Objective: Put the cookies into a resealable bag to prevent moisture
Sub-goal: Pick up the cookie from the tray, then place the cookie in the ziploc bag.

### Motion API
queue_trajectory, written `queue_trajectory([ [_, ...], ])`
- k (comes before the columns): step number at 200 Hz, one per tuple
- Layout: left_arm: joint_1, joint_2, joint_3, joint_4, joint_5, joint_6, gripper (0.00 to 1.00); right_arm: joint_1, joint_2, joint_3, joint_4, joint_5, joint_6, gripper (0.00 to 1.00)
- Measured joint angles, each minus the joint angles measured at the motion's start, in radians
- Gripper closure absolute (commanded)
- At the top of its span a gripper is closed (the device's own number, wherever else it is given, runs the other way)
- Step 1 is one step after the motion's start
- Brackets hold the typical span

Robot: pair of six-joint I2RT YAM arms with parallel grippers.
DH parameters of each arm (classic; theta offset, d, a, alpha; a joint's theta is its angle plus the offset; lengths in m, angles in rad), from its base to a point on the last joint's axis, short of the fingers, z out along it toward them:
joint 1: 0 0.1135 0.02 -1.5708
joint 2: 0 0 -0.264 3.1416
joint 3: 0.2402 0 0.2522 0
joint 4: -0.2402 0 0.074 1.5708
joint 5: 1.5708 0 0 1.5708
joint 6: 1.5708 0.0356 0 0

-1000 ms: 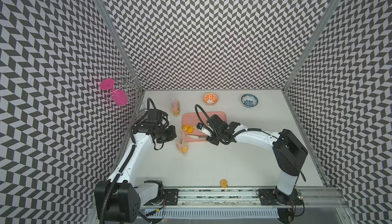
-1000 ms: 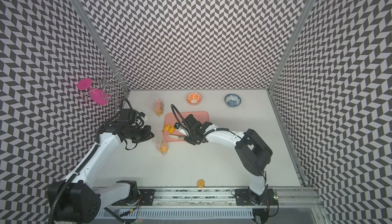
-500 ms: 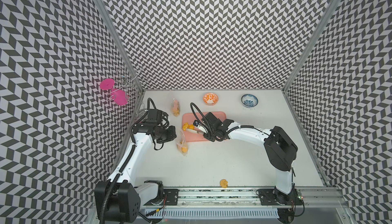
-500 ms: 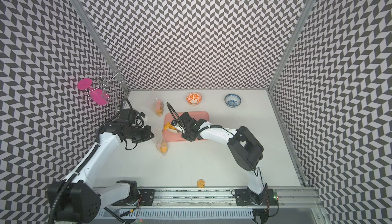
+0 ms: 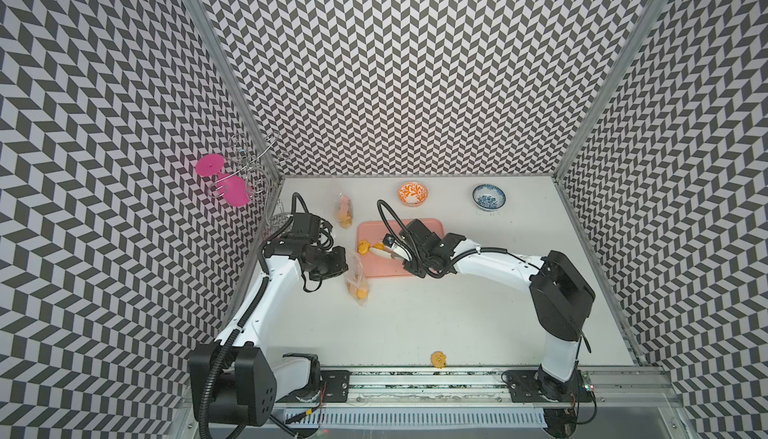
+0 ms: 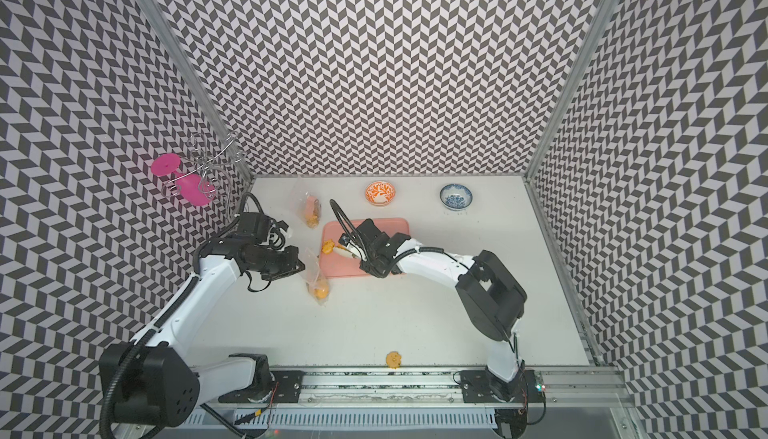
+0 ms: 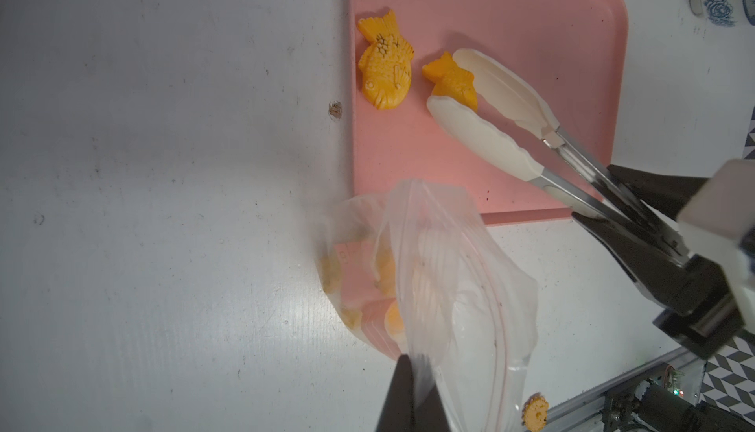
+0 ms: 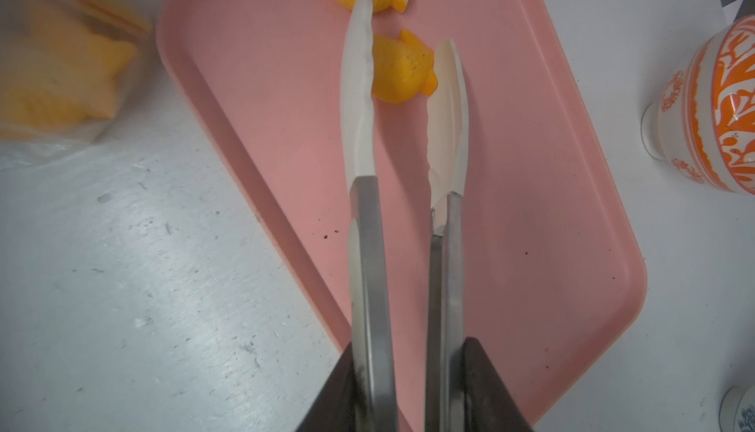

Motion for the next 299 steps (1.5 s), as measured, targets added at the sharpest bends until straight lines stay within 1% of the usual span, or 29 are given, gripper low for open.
queue_trajectory([
  [52,-0.032,0.040,0.000,0.027,0.021,-0.004,1.00,-0.060,-0.132,-0.094,0.017,-0.078,0.055,0.65],
  [90,-0.059,0.071,0.006,0.043,0.023,-0.014,1.00,-0.085,-0.203,-0.129,0.028,-0.145,0.093,0.65],
  [124,-0.072,0.097,0.032,0.050,0.024,-0.020,1.00,-0.084,-0.321,-0.193,0.075,-0.305,0.175,0.65],
  [149,-0.074,0.098,0.036,0.053,0.024,-0.020,1.00,-0.084,-0.410,-0.274,0.170,-0.443,0.274,0.65],
  [165,-0.074,0.098,0.036,0.054,0.024,-0.020,1.00,-0.083,-0.443,-0.322,0.226,-0.520,0.336,0.65],
  [189,-0.069,0.097,0.036,0.055,0.035,-0.024,1.00,-0.082,-0.448,-0.362,0.272,-0.603,0.400,0.65],
  [220,-0.055,0.090,0.033,0.063,0.067,-0.026,1.00,-0.076,-0.436,-0.373,0.284,-0.660,0.448,0.65],
  [275,-0.029,0.058,0.010,0.072,0.112,-0.027,1.00,-0.063,-0.376,-0.361,0.284,-0.684,0.473,0.63],
  [299,-0.016,0.046,0.008,0.071,0.118,-0.027,1.00,-0.061,-0.366,-0.354,0.278,-0.682,0.475,0.58],
])
